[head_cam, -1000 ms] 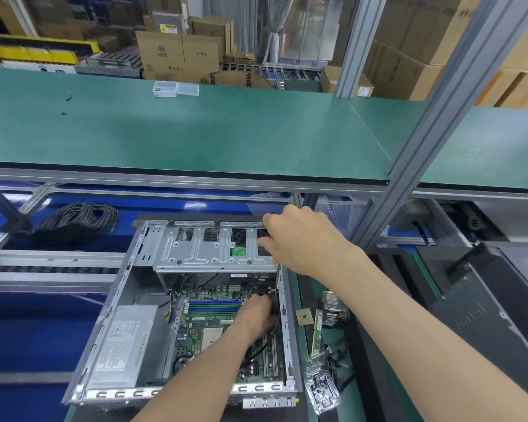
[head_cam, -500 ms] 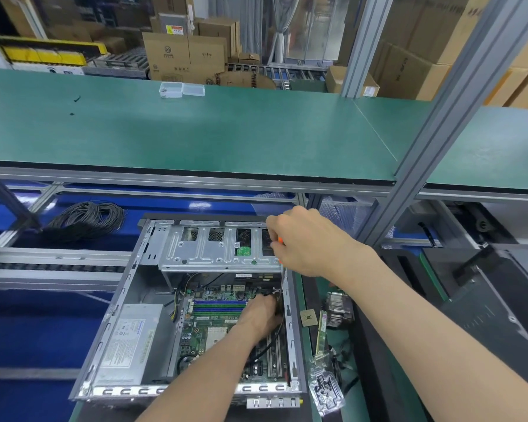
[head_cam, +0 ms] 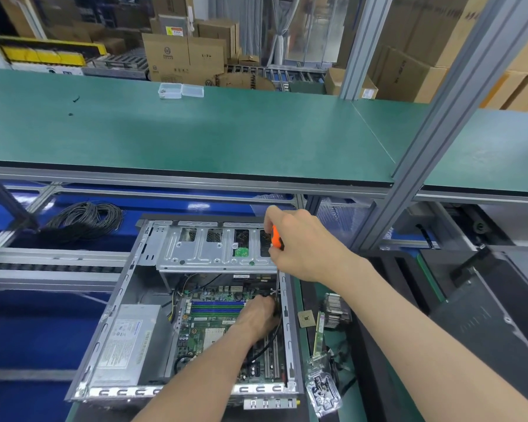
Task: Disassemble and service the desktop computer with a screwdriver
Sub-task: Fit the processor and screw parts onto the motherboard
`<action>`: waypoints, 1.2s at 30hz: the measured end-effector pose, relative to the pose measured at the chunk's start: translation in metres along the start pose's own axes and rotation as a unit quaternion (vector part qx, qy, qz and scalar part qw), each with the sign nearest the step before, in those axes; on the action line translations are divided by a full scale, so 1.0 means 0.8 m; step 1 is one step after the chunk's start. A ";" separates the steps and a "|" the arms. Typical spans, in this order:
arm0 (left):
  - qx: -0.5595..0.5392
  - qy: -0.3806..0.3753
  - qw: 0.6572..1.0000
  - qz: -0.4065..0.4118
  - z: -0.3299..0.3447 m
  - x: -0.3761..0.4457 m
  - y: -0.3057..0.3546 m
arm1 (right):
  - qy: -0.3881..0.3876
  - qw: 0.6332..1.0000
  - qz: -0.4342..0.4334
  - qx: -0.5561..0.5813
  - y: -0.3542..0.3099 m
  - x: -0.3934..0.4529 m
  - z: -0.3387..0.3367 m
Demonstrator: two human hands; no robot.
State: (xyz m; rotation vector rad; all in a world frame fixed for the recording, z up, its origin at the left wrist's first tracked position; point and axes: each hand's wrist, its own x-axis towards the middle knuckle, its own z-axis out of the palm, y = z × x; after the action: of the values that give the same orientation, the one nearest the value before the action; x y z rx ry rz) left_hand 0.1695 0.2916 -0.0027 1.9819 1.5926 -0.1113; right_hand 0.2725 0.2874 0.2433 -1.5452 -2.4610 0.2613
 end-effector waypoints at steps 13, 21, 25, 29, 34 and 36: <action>0.013 0.015 0.999 0.034 -0.007 -0.001 0.000 | 0.090 0.979 0.094 0.156 0.011 -0.017 0.019; -0.013 0.040 0.999 0.008 -0.009 -0.002 0.000 | 0.096 0.981 0.096 0.136 0.007 -0.023 0.035; 0.027 0.016 0.999 0.015 -0.007 -0.002 0.003 | 0.107 0.979 0.099 0.140 0.008 -0.023 0.035; -0.001 -0.013 1.000 0.029 -0.009 -0.007 0.000 | 0.130 0.976 0.096 0.146 0.007 -0.024 0.033; -0.227 -0.035 0.973 -0.039 -0.034 -0.021 -0.023 | 0.152 0.967 0.110 0.169 0.009 -0.022 0.029; -0.385 -0.037 0.919 -0.076 -0.043 -0.032 -0.034 | 0.153 0.964 0.118 0.181 0.009 -0.020 0.030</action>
State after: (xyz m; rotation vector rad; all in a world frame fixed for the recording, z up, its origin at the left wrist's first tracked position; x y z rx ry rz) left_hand 0.1272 0.2892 0.0258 1.2269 1.4327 0.3319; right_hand 0.2787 0.2750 0.2166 -1.5751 -1.8726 0.4476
